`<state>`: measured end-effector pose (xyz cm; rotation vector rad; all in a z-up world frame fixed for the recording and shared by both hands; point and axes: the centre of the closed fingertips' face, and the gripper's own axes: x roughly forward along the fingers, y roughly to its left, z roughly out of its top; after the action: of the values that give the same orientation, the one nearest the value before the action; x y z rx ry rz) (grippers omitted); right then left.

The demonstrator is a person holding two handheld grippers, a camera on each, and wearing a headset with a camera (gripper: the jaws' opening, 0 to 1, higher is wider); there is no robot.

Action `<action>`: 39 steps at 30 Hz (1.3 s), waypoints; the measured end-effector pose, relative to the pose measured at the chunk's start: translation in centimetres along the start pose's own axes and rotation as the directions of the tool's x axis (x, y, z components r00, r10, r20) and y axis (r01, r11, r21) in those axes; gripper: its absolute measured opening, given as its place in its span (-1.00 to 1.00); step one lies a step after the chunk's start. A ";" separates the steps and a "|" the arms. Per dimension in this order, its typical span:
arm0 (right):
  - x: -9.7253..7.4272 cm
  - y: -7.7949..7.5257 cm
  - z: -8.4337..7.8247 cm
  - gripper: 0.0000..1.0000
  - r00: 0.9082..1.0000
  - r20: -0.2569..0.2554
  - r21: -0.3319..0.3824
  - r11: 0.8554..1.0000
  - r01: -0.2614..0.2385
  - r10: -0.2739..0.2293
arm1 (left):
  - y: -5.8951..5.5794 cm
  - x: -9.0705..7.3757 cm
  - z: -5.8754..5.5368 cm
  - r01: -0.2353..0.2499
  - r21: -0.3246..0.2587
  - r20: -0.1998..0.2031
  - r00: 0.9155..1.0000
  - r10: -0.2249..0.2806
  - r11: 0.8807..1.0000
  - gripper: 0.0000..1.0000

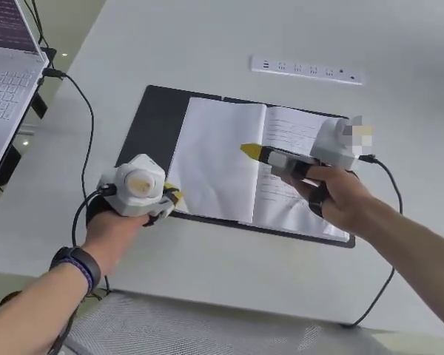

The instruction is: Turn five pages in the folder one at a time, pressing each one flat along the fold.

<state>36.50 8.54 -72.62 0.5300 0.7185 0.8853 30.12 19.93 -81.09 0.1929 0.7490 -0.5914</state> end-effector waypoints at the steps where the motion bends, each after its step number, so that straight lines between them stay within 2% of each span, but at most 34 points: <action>1: 0.0 -0.1 -0.1 -0.38 1.000 -0.003 -0.001 1.000 0.002 -0.002 | 0.1 0.0 -0.2 -0.004 0.001 -0.003 1.000 0.004 1.000 -1.00; 5: 0.1 -0.4 -0.1 -0.39 1.000 -0.005 0.000 1.000 0.003 -0.003 | 0.0 0.2 -0.9 -0.011 0.014 -0.022 1.000 0.011 1.000 -1.00; 12: 0.8 -0.6 0.4 -0.39 1.000 -0.009 -0.001 1.000 -0.004 0.004 | 0.0 0.1 -0.9 -0.016 0.013 -0.021 1.000 0.017 1.000 -1.00; 20: 1.5 -1.5 1.2 -0.42 1.000 -0.013 -0.006 1.000 -0.003 0.003 | -0.1 0.1 -0.9 -0.018 0.024 -0.027 0.999 0.019 1.000 -1.00; 28: 2.0 -3.6 1.6 -0.49 1.000 -0.013 0.010 1.000 0.018 -0.018 | -0.2 0.0 -0.9 -0.023 -0.006 -0.027 0.999 0.023 1.000 -1.00; 34: 2.5 -5.2 1.1 -0.56 0.999 -0.016 0.034 0.999 0.038 -0.037 | -0.2 0.0 -0.9 -0.028 -0.021 -0.030 0.999 0.027 0.999 -1.00; 39: 3.0 -6.1 1.1 -0.76 0.999 0.009 0.079 0.996 0.039 -0.040 | -0.2 0.0 -1.0 -0.028 -0.022 -0.033 0.999 0.027 0.999 -1.00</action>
<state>41.69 7.62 -77.00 0.5883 0.7544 0.8189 29.43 20.11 -81.78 0.1925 0.7828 -0.5545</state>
